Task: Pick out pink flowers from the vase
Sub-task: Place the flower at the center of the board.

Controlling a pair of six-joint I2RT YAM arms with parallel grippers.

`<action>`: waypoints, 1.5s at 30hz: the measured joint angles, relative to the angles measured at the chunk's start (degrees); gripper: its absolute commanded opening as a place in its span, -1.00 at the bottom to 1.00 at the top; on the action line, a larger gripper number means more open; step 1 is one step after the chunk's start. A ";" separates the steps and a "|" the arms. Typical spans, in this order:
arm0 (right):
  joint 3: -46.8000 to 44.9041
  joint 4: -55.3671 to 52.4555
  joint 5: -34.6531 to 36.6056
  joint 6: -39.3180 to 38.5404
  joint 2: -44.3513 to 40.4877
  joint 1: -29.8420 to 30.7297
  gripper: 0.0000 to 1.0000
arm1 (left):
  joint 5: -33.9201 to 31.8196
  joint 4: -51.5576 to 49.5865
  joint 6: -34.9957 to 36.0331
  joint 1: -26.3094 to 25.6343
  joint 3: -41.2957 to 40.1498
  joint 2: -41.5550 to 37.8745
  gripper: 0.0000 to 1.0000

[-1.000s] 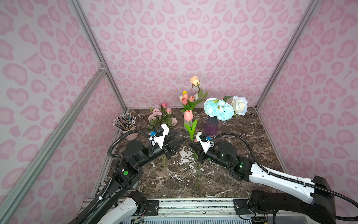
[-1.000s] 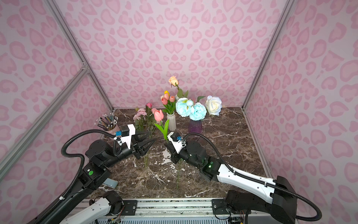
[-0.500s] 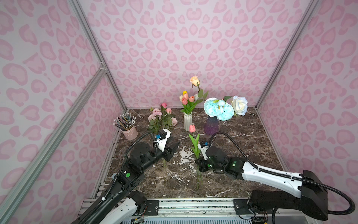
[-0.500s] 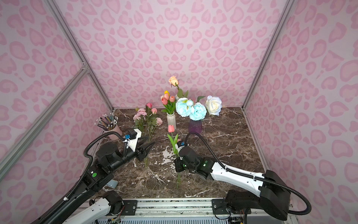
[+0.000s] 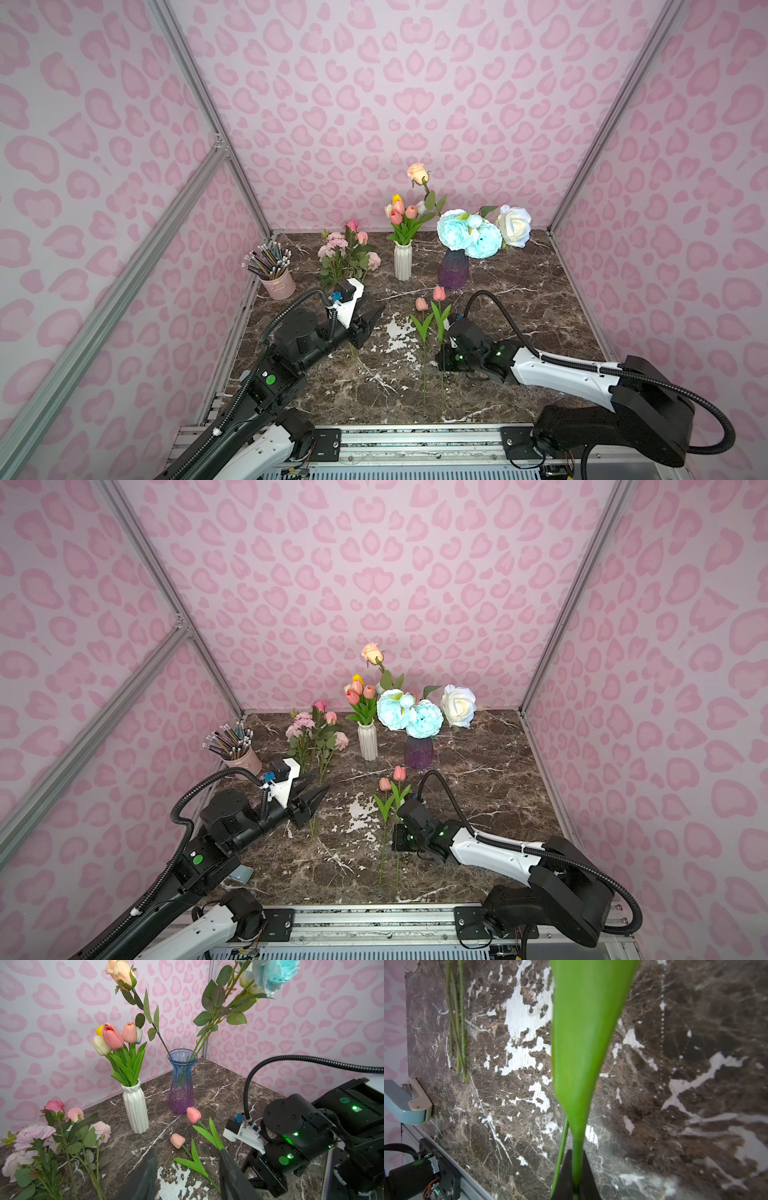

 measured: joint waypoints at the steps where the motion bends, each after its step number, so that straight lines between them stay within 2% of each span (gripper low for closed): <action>1: -0.20 0.13 0.04 0.28 0.44 -0.52 -1.00 | -0.02 0.00 0.02 -0.09 0.00 0.00 -0.01; 11: 2.71 2.19 -0.81 -0.81 7.89 -1.92 -0.87 | 0.00 0.00 0.20 -0.44 0.00 0.09 -0.01; 19: 3.30 2.56 -1.51 -2.27 10.03 -1.92 -0.57 | -0.02 0.00 0.61 -0.66 0.00 0.04 -0.01; 22: 3.30 3.21 -1.66 -2.71 10.08 -1.92 -0.53 | -0.02 0.00 0.63 -0.68 0.00 0.00 -0.01; 28: 3.30 3.30 -1.18 -3.32 10.08 -1.92 -0.54 | -0.02 0.00 0.70 -0.76 0.00 0.07 -0.01; 45: 5.22 5.14 0.22 -7.19 13.49 -1.68 -0.73 | -0.04 -0.02 1.05 -0.76 0.00 0.35 0.00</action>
